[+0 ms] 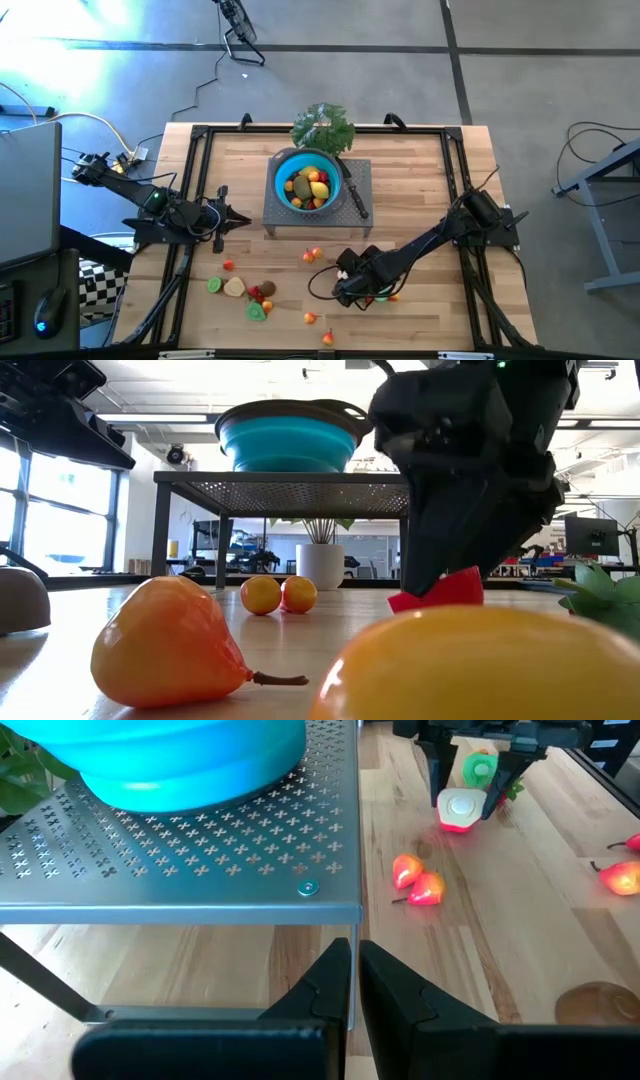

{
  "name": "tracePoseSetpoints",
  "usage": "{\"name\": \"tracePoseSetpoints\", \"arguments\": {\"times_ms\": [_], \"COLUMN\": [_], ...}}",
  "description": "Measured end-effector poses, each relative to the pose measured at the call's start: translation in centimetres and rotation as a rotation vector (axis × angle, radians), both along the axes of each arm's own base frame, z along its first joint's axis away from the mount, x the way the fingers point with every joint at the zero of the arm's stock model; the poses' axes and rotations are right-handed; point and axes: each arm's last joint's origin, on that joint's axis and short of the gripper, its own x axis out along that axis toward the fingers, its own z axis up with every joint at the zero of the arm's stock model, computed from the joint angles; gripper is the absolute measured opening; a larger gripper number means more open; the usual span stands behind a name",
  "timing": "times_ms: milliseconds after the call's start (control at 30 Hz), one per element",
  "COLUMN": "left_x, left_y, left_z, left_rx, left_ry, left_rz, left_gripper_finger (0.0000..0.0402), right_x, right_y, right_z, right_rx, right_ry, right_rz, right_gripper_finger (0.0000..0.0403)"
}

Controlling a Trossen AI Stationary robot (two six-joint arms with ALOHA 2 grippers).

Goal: Pick & Place Fruit
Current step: Put the apple into the blue strainer bowl on the shelf

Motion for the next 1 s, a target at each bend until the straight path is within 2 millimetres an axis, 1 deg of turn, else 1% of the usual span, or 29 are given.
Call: {"name": "tracePoseSetpoints", "arguments": {"times_ms": [100, 233, 467, 600, 667, 733, 833, 900, 1000], "left_x": [0.0, 0.0, 0.0, 0.0, 0.0, 0.0, 0.0, 0.0, 0.0], "left_y": [0.0, 0.0, 0.0, 0.0, 0.0, 0.0, 0.0, 0.0, 0.0], "left_z": [0.0, 0.0, 0.0, 0.0, 0.0, 0.0, 0.0, 0.0, -0.1], "left_rx": [0.000, 0.000, 0.000, 0.000, 0.000, 0.000, 0.001, 0.001, 0.003], "left_ry": [0.000, 0.000, 0.000, -0.001, 0.001, 0.001, 0.003, 0.004, 0.007], "left_rz": [0.000, 0.000, 0.000, 0.000, 0.000, 0.000, 0.000, 0.000, 0.000], "left_gripper_finger": [0.0022, 0.0022, 0.0022, 0.0022, 0.0022, 0.0022, 0.0022, 0.0022, 0.0022], "right_x": [0.0, -0.2, -0.4, -0.3, 0.1, -0.1, 0.3, 0.4, 1.1], "right_y": [0.0, -0.4, -1.7, -2.7, -3.3, -3.9, -5.1, -5.9, -7.1], "right_z": [1.0, 2.7, 7.1, 10.1, 11.6, 13.1, 15.4, 16.3, 17.3], "right_rx": [0.016, 0.027, 0.043, 0.055, 0.058, 0.034, -0.013, -0.078, -0.161], "right_ry": [-0.031, -0.076, -0.228, -0.364, -0.460, -0.530, -0.672, -0.717, -0.803], "right_rz": [0.000, -0.005, 0.014, 0.061, 0.084, 0.113, 0.134, 0.159, 0.192], "right_gripper_finger": [0.0264, 0.0256, 0.0262, 0.0257, 0.0257, 0.0259, 0.0261, 0.0258, 0.0257]}}
